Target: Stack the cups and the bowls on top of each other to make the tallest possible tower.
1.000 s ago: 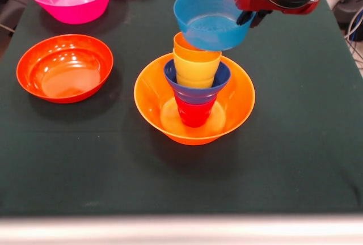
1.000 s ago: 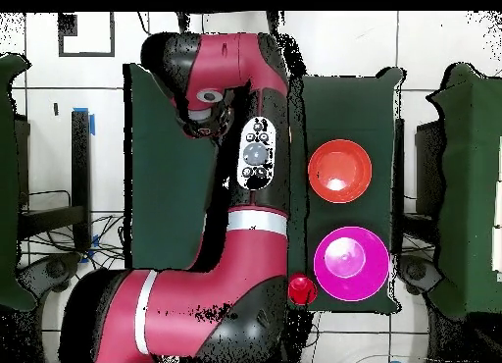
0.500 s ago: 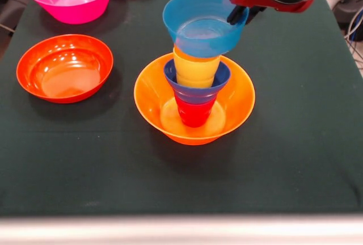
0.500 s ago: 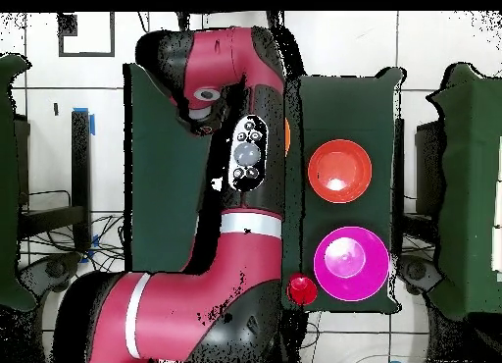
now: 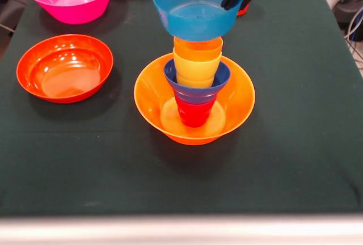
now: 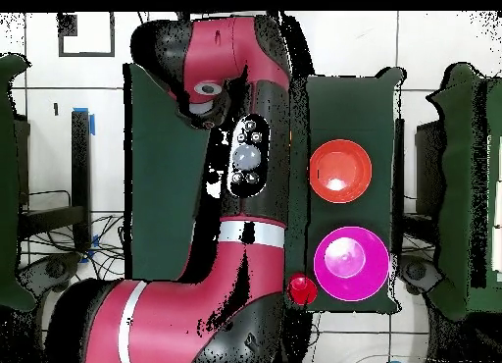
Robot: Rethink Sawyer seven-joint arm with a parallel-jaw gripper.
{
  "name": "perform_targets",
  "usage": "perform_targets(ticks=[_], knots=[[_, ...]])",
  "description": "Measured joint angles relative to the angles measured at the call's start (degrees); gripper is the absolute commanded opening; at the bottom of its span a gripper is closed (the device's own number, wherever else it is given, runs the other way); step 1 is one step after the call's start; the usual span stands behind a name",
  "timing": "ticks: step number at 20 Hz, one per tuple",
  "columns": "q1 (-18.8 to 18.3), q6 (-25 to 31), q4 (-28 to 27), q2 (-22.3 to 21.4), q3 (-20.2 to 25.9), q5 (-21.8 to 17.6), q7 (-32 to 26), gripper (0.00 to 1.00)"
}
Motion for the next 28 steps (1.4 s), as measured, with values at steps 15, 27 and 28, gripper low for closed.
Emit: perform_targets(ticks=[15, 27, 28], knots=[[0.0, 0.0, 0.0, -0.9, -0.3, -0.3, 0.0, 1.00], [0.0, 0.0, 0.0, -1.0, -0.3, -0.4, 0.0, 1.00], [0.0, 0.0, 0.0, -1.0, -0.3, -0.4, 0.0, 1.00]])
